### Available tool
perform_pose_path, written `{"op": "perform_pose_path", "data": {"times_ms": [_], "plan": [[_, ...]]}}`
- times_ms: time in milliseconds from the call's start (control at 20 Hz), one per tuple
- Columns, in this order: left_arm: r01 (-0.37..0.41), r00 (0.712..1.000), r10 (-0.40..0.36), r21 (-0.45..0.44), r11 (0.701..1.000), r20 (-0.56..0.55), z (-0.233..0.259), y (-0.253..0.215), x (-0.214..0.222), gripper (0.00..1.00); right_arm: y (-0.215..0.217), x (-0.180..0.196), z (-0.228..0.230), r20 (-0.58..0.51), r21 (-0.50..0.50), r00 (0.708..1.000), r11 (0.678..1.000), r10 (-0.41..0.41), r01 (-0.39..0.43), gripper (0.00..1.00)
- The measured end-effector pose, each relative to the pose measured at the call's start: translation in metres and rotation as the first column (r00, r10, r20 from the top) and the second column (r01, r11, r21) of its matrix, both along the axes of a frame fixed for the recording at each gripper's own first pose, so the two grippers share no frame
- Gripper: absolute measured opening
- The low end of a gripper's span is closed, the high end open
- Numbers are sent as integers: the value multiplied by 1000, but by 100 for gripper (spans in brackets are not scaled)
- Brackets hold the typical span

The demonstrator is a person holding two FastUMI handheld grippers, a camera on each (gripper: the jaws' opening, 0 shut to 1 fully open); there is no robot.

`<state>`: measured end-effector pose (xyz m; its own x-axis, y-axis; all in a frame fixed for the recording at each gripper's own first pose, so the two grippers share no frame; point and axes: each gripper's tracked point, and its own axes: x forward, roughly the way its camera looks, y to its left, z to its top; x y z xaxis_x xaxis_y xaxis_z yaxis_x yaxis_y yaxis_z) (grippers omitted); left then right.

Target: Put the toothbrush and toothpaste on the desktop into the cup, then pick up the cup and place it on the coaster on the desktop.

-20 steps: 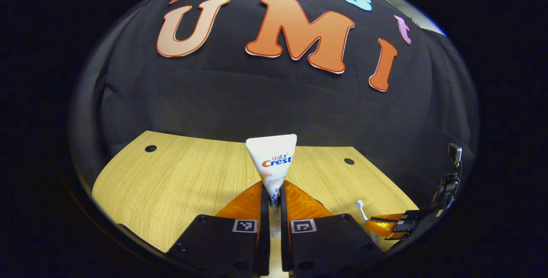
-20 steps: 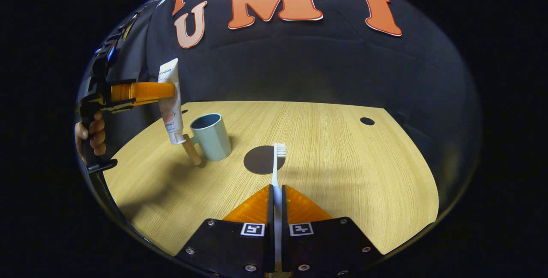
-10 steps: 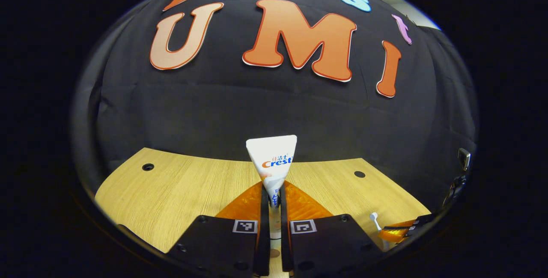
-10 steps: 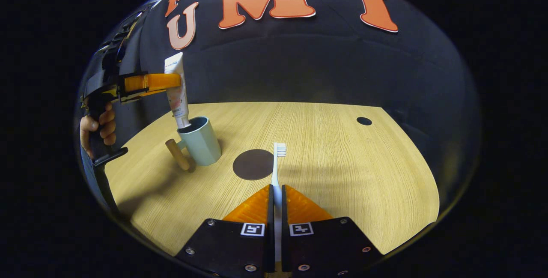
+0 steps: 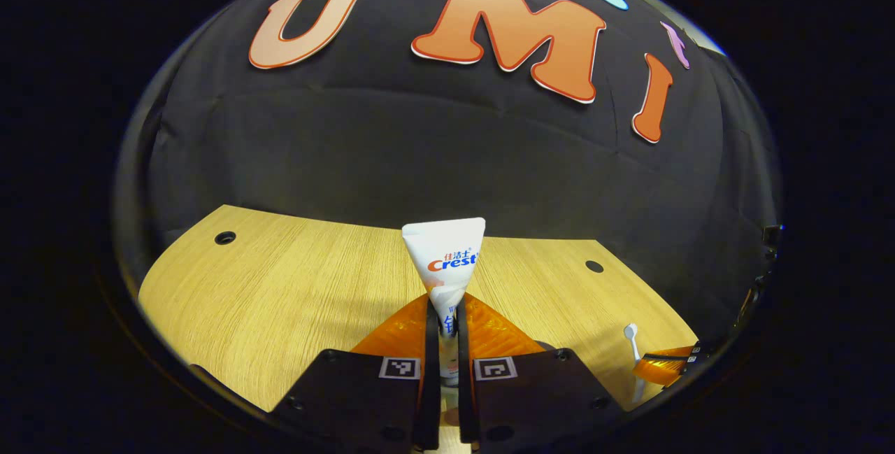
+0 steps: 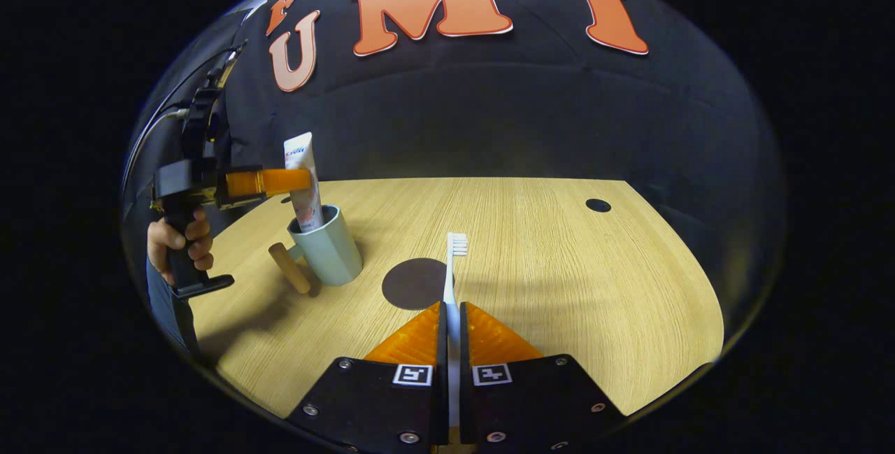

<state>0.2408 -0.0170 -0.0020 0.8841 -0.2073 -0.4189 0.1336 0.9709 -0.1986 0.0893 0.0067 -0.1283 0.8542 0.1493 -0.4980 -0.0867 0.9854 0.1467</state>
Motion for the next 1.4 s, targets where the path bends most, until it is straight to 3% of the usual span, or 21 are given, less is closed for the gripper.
{"op": "perform_pose_path", "data": {"times_ms": [450, 650, 750, 800, 850, 900, 1050, 1400], "plan": [[49, 998, -49, -2, 999, -33, -18, 1, -15, 18, 18, 5, 32, 98, 25, 995, 1000, 1, -3, 7], [62, 997, -62, -4, 998, -55, -23, 2, -26, 27, 37, 8, 48, 154, -7, 987, 999, 38, -37, 7], [78, 995, -78, -3, 997, -66, -25, 2, -32, 41, 50, 16, 60, 187, 8, 981, 998, 60, -62, 6], [71, 996, -71, 2, 997, -47, -18, 5, -33, 37, 57, 23, 65, 205, 13, 976, 997, 67, -71, 7], [70, 997, -70, 9, 997, -25, -13, 6, -35, 44, 64, 28, 70, 227, 7, 971, 997, 70, -73, 7], [72, 997, -72, 8, 997, -2, -5, 8, -37, 45, 67, 31, 74, 248, -5, 966, 997, 72, -74, 6], [60, 998, -60, 16, 998, 32, 10, 17, -50, 88, 84, 39, 88, 297, -28, 950, 996, 93, -89, 6], [29, 996, -35, 73, 997, 77, 23, 43, -88, 99, 117, 62, 117, 411, 26, 906, 992, 103, -124, 6]]}}
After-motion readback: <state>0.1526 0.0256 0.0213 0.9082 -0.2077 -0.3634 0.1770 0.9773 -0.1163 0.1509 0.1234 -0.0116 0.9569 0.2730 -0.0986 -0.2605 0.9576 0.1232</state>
